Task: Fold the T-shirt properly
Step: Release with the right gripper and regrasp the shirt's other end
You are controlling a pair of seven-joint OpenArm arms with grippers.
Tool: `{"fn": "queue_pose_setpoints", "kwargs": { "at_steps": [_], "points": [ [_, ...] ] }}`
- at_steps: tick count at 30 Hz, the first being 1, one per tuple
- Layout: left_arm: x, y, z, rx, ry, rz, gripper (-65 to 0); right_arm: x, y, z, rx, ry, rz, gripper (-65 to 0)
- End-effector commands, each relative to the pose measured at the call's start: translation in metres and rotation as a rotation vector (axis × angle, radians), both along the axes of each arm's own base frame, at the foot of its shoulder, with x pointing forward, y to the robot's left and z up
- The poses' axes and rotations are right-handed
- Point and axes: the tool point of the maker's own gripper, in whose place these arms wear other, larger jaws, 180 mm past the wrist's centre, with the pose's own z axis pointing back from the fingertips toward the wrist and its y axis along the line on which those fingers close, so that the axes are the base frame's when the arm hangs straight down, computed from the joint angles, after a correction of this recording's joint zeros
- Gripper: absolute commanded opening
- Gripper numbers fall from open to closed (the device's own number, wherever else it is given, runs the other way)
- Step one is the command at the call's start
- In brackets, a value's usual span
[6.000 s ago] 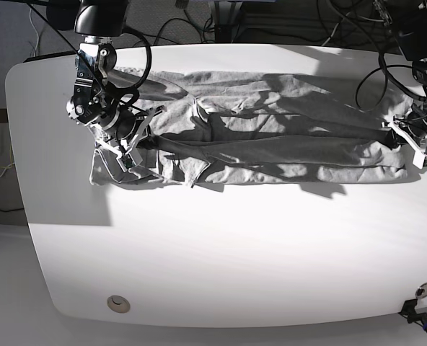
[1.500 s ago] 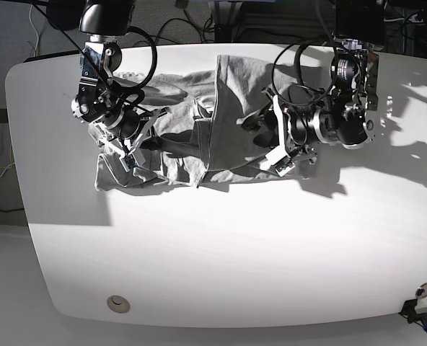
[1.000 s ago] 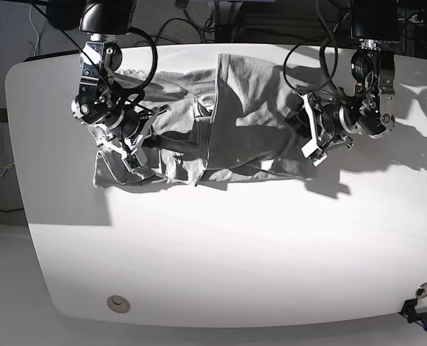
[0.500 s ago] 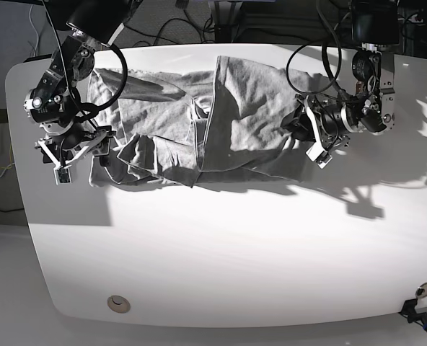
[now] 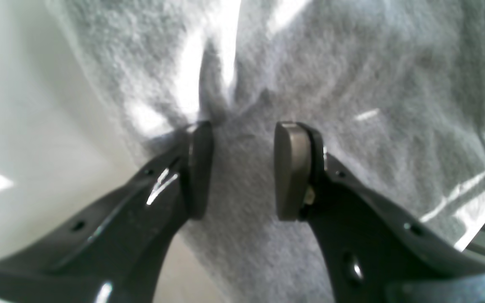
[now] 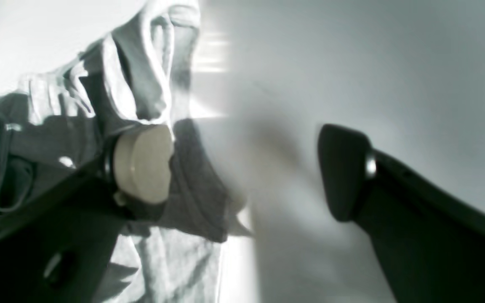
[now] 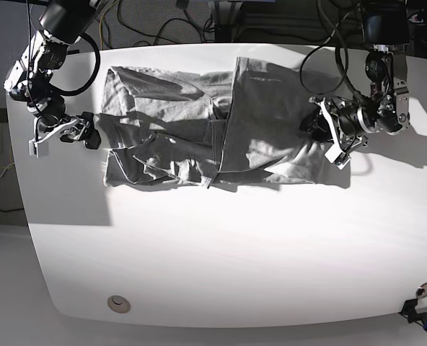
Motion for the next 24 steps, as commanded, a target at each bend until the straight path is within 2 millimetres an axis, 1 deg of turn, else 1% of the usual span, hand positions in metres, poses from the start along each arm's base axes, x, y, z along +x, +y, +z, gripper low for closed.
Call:
{"fn": "queue_pose_setpoints", "kwargs": {
  "at_steps": [1, 3, 7, 11, 15, 17, 18, 19, 20, 24],
  "points": [
    [-0.005, 0.015, -0.007, 0.076, 0.038, 0.000, -42.8, 0.008, 0.015, 0.008, 0.022, -0.039, 0.042, -13.3],
    [-0.005, 0.014, -0.007, 0.074, 0.038, 0.000, -42.8, 0.002, 0.033, 0.000, 0.067, -0.028, 0.057, -13.3],
    [-0.005, 0.013, -0.007, 0.073, 0.038, 0.000, -42.8, 0.002, 0.065, -0.008, 0.106, -0.013, 0.118, -13.3],
    [-0.005, 0.013, -0.007, 0.071, 0.038, 0.000, -42.8, 0.006, 0.095, -0.006, 0.128, -0.020, 0.170, -13.3],
    [-0.006, 0.012, -0.007, 0.070, 0.040, -0.002, -42.8, 0.009, 0.114, -0.004, 0.138, -0.029, 0.212, -13.3],
    [-0.006, 0.011, -0.007, 0.070, 0.040, -0.003, -42.8, 0.011, 0.118, -0.003, 0.139, -0.031, 0.223, -13.5],
    [-0.006, 0.011, -0.007, 0.070, 0.040, -0.003, -42.8, 0.013, 0.118, -0.002, 0.142, -0.038, 0.212, -15.0],
    [-0.006, 0.011, -0.007, 0.070, 0.040, -0.003, -42.8, 0.014, 0.115, -0.002, 0.141, -0.041, 0.199, -17.6],
    [-0.006, 0.011, -0.007, 0.070, 0.040, -0.003, -42.8, 0.015, 0.113, -0.002, 0.142, -0.039, 0.185, -22.6],
    [-0.006, 0.011, -0.007, 0.070, 0.040, -0.003, -42.8, 0.017, 0.111, -0.002, 0.143, -0.044, 0.171, -48.9]
  ]
}}
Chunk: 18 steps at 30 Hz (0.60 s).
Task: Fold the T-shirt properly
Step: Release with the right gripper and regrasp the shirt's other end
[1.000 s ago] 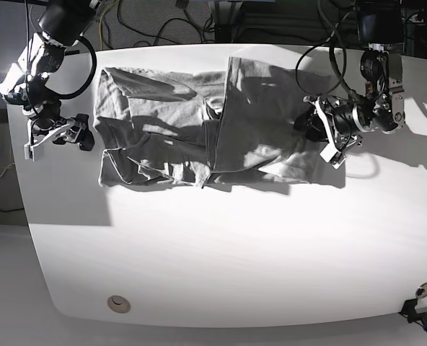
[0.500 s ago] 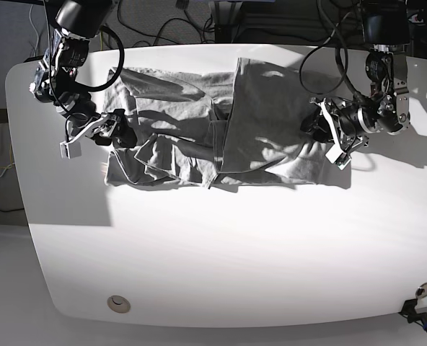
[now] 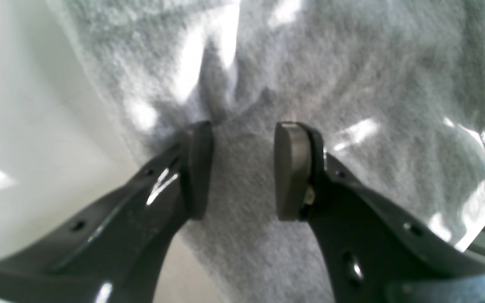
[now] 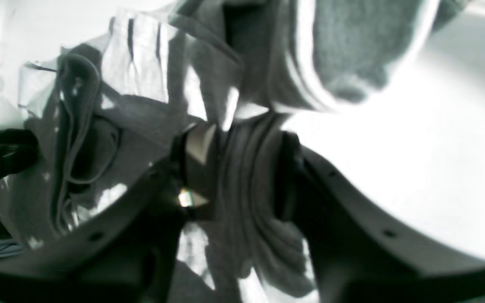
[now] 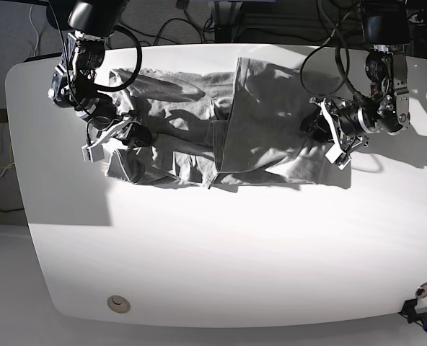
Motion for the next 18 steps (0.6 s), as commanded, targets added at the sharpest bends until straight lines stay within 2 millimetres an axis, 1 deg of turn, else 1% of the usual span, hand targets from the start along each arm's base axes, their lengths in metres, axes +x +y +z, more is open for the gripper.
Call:
{"fn": "queue_pose_setpoints", "kwargs": {
  "at_steps": [1, 2, 3, 4, 6, 8, 9, 11, 14, 15, 18],
  "points": [
    [-0.006, 0.011, -0.007, 0.065, 0.036, -0.005, -42.8, 0.008, -0.004, 0.010, -0.005, -0.039, -0.003, -54.2],
    [-0.006, 0.010, -0.007, 0.064, 0.037, -0.005, -42.8, 0.008, -0.003, 0.010, -0.005, -0.039, -0.002, -58.8],
    [-0.006, 0.006, -0.007, 0.053, 0.037, -0.005, -42.8, 0.008, -0.002, 0.010, -0.003, -0.039, 0.000, -60.3],
    [-0.006, 0.004, -0.008, 0.049, 0.037, -0.005, -42.8, 0.008, 0.000, 0.009, 0.000, -0.037, 0.001, -59.6],
    [-0.006, 0.003, -0.008, 0.047, 0.037, -0.005, -42.8, 0.007, 0.011, 0.008, 0.002, -0.033, 0.036, -54.2],
    [-0.006, 0.002, -0.008, 0.046, 0.038, -0.006, -42.8, 0.005, 0.020, 0.007, 0.005, -0.031, 0.060, -47.3],
    [-0.006, 0.002, -0.008, 0.046, 0.038, -0.006, -42.8, 0.005, 0.021, 0.007, 0.007, -0.031, 0.063, -44.4],
    [-0.006, 0.002, -0.008, 0.046, 0.038, -0.006, -42.8, 0.005, 0.023, 0.007, 0.012, -0.031, 0.066, -40.6],
    [-0.006, 0.002, -0.008, 0.046, 0.038, -0.006, -42.8, 0.005, 0.025, 0.007, 0.011, -0.029, 0.073, -37.2],
    [-0.006, 0.002, -0.008, 0.046, 0.038, -0.006, -42.8, 0.005, 0.025, 0.007, 0.011, -0.029, 0.073, -35.1],
    [-0.006, 0.003, -0.008, 0.047, 0.038, -0.006, -42.8, 0.005, 0.025, 0.007, 0.011, -0.029, 0.073, -24.8]
  ]
}}
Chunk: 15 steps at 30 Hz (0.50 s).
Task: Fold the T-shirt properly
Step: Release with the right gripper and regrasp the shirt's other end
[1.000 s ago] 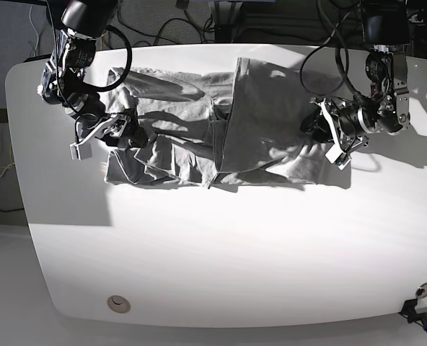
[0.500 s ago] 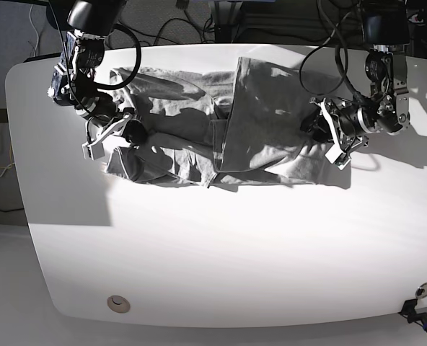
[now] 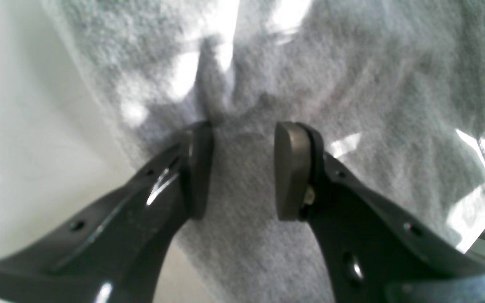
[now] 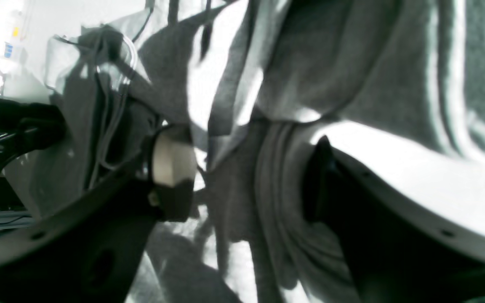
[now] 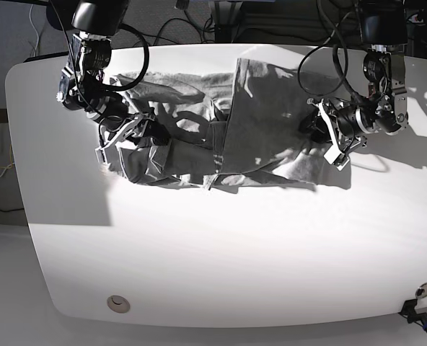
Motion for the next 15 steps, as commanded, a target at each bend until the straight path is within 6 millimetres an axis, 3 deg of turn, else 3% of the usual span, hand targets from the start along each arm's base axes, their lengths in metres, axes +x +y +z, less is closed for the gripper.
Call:
{"fn": "queue_pose_setpoints", "kwargs": {
  "at_steps": [1, 11, 13, 15],
  "points": [
    [-0.007, 0.008, -0.007, 0.057, 0.038, -0.011, -42.8, 0.004, -0.003, 0.005, -0.014, -0.014, -0.002, -22.0],
    [-0.007, 0.007, -0.007, 0.056, 0.038, -0.011, -42.8, 0.001, 0.030, 0.002, 0.015, -0.006, 0.072, -21.2],
    [-0.007, 0.007, -0.007, 0.056, 0.038, -0.011, -42.8, 0.001, 0.031, 0.002, 0.016, -0.007, 0.071, -27.7],
    [-0.007, 0.007, -0.007, 0.056, 0.038, -0.011, -42.8, 0.004, 0.031, 0.004, 0.017, -0.015, 0.070, -40.2]
  ]
}}
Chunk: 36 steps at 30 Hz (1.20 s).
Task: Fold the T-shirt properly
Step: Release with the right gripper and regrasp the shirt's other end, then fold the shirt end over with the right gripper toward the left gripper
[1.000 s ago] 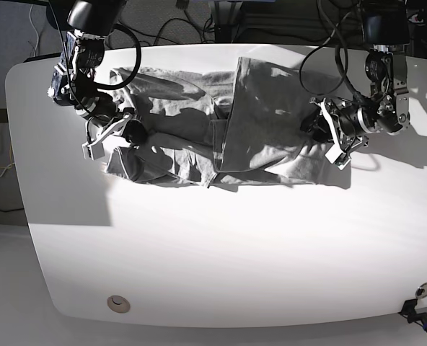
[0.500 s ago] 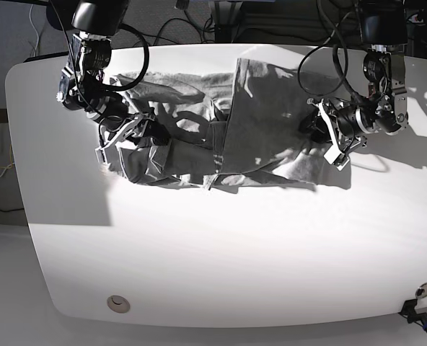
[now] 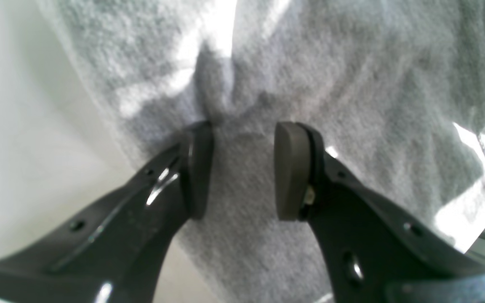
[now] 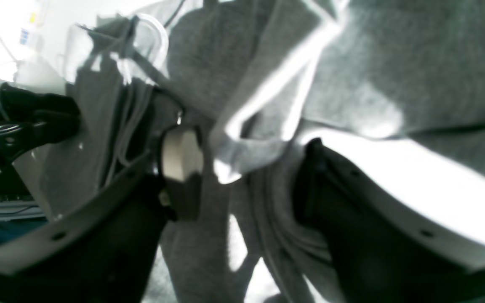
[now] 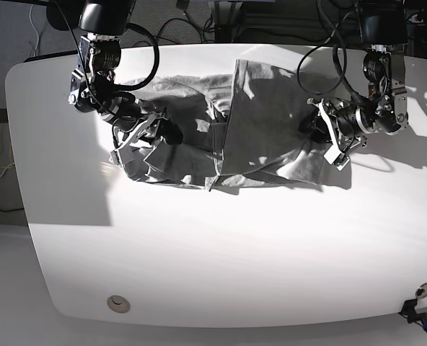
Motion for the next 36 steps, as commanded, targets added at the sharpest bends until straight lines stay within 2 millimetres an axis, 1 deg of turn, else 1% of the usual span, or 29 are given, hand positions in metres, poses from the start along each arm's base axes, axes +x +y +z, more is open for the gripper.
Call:
{"fn": "queue_pose_setpoints", "kwargs": {
  "at_steps": [1, 2, 3, 7, 8, 10, 11, 13, 17, 18, 21, 24, 27, 29, 32, 35, 36],
  "points": [
    [-0.007, 0.007, -0.007, 0.055, 0.038, -0.011, -42.8, 0.005, -0.002, 0.005, -0.008, -0.013, 0.006, -47.4],
    [-0.007, 0.007, -0.007, 0.055, 0.038, -0.011, -42.8, 0.006, -0.002, 0.005, -0.009, -0.014, 0.005, -56.1],
    [-0.007, 0.007, -0.007, 0.055, 0.038, -0.011, -42.8, 0.011, -0.003, 0.009, -0.012, -0.026, 0.005, -64.5],
    [-0.007, 0.008, -0.007, 0.058, 0.039, -0.012, -42.8, 0.016, -0.016, 0.011, -0.040, -0.015, -0.028, -65.0],
    [-0.007, 0.008, -0.008, 0.059, 0.040, -0.012, -42.8, 0.019, -0.019, 0.016, -0.049, -0.020, -0.045, -65.0],
    [-0.007, 0.008, -0.008, 0.061, 0.040, -0.012, -42.8, 0.025, -0.030, 0.029, -0.120, -0.045, -0.074, -65.0],
    [-0.008, 0.008, -0.008, 0.061, 0.044, -0.014, -42.8, 0.023, -0.034, 0.035, -0.157, -0.059, -0.087, -65.0],
    [-0.011, 0.007, -0.011, 0.060, 0.051, -0.014, -42.8, 0.023, -0.035, 0.052, -0.208, -0.100, -0.094, -65.0],
    [-0.015, 0.006, -0.013, 0.057, 0.060, -0.014, -42.8, 0.015, -0.022, 0.076, -0.225, -0.143, -0.098, -65.0],
    [-0.017, -0.002, -0.014, 0.041, 0.064, -0.020, -42.8, 0.012, -0.015, 0.078, -0.223, -0.147, -0.087, -65.0],
    [-0.019, -0.015, -0.016, 0.027, 0.069, -0.042, -42.8, 0.002, 0.002, 0.077, -0.218, -0.133, -0.052, -65.0],
    [-0.022, -0.025, -0.018, 0.019, 0.077, -0.073, -42.8, -0.007, 0.026, 0.077, -0.198, -0.120, -0.007, -65.0],
    [-0.025, -0.034, -0.020, 0.014, 0.083, -0.101, -42.8, -0.012, 0.045, 0.081, -0.166, -0.115, 0.005, -65.0],
    [-0.025, -0.044, -0.019, -0.009, 0.081, -0.100, -42.8, -0.016, 0.053, 0.080, -0.144, -0.101, 0.007, -65.0],
    [-0.025, -0.048, -0.019, -0.019, 0.080, -0.100, -42.8, -0.020, 0.071, 0.083, -0.110, -0.103, 0.030, -65.0],
    [-0.024, -0.056, -0.019, -0.035, 0.078, -0.100, -42.8, -0.023, 0.092, 0.088, -0.070, -0.094, 0.047, -65.0],
    [-0.023, -0.060, -0.018, -0.041, 0.076, -0.100, -42.8, -0.024, 0.095, 0.088, -0.066, -0.092, 0.052, -65.0]
  ]
}}
